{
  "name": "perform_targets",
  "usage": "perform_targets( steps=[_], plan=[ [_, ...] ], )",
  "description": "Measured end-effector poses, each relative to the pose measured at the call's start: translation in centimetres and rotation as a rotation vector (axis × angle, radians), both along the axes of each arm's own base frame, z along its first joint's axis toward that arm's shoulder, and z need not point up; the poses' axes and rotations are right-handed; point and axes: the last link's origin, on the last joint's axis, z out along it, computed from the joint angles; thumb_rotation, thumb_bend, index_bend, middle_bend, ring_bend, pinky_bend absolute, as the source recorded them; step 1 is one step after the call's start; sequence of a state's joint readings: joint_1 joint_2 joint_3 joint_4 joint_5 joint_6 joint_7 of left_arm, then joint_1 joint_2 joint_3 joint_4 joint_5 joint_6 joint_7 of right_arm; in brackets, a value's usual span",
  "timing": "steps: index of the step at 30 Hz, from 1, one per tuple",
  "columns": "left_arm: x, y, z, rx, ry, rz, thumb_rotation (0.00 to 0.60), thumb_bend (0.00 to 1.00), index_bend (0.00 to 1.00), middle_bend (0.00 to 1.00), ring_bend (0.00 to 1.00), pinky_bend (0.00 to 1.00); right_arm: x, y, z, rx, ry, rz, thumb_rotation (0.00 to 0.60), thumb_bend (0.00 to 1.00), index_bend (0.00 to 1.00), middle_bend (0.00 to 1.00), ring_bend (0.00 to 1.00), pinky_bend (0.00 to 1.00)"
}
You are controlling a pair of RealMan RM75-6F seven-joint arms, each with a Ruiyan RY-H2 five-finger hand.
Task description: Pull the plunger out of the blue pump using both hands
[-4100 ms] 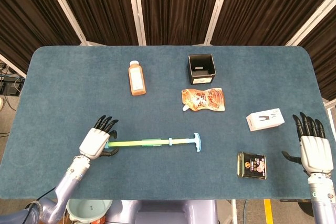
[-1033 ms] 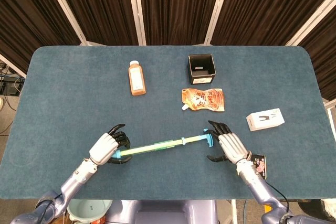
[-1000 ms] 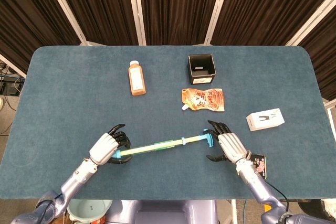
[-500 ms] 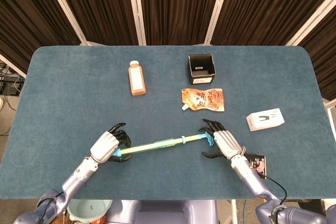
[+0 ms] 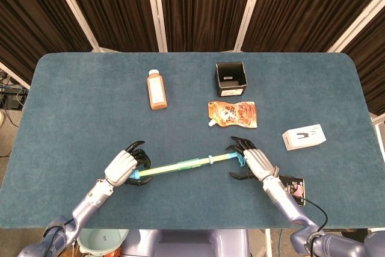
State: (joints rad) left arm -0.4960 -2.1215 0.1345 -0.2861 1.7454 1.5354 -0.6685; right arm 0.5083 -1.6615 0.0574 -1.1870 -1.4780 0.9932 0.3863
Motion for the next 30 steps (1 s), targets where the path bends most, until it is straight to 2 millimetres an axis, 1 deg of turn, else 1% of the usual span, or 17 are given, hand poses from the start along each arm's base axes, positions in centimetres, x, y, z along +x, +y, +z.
perform_targets(
  steps=[10, 12, 16, 18, 23, 27, 30],
  plan=[
    [-0.2, 0.4, 0.1, -0.006, -0.001, 0.016, 0.6, 0.6, 0.71, 0.56, 0.4, 0.16, -0.8, -0.2, -1.1, 0.034, -0.037, -0.019, 0.6, 0.34, 0.27, 0.08, 0.02, 0.0],
    [-0.2, 0.5, 0.1, -0.009, -0.003, 0.022, 0.6, 0.6, 0.71, 0.56, 0.4, 0.16, -0.9, -0.2, -1.4, 0.044, -0.043, -0.023, 0.6, 0.35, 0.3, 0.09, 0.03, 0.0],
    [-0.2, 0.6, 0.2, -0.007, -0.013, 0.023, 0.6, 0.6, 0.71, 0.56, 0.4, 0.16, -1.0, -0.2, -2.0, 0.058, -0.043, -0.023, 0.6, 0.41, 0.42, 0.11, 0.04, 0.01],
    [-0.2, 0.7, 0.4, -0.002, -0.021, 0.022, 0.6, 0.6, 0.71, 0.57, 0.4, 0.16, -1.0, -0.2, -2.2, 0.059, -0.04, -0.021, 0.6, 0.43, 0.47, 0.13, 0.04, 0.02],
    [-0.5, 0.8, 0.9, 0.013, -0.021, 0.024, 0.6, 0.6, 0.72, 0.57, 0.4, 0.16, -0.9, -0.2, -2.7, 0.037, -0.03, -0.012, 0.6, 0.37, 0.61, 0.18, 0.07, 0.07],
    [-0.7, 0.7, 1.2, 0.022, -0.021, 0.022, 0.6, 0.6, 0.72, 0.57, 0.4, 0.16, -0.9, -0.2, -2.6, 0.01, -0.013, 0.003, 0.6, 0.33, 0.67, 0.2, 0.08, 0.08],
    [-0.7, 0.7, 1.4, 0.029, -0.028, 0.014, 0.6, 0.6, 0.72, 0.57, 0.4, 0.16, -0.7, -0.3, -2.2, -0.022, 0.002, 0.023, 0.6, 0.32, 0.7, 0.22, 0.09, 0.09]
  ],
)
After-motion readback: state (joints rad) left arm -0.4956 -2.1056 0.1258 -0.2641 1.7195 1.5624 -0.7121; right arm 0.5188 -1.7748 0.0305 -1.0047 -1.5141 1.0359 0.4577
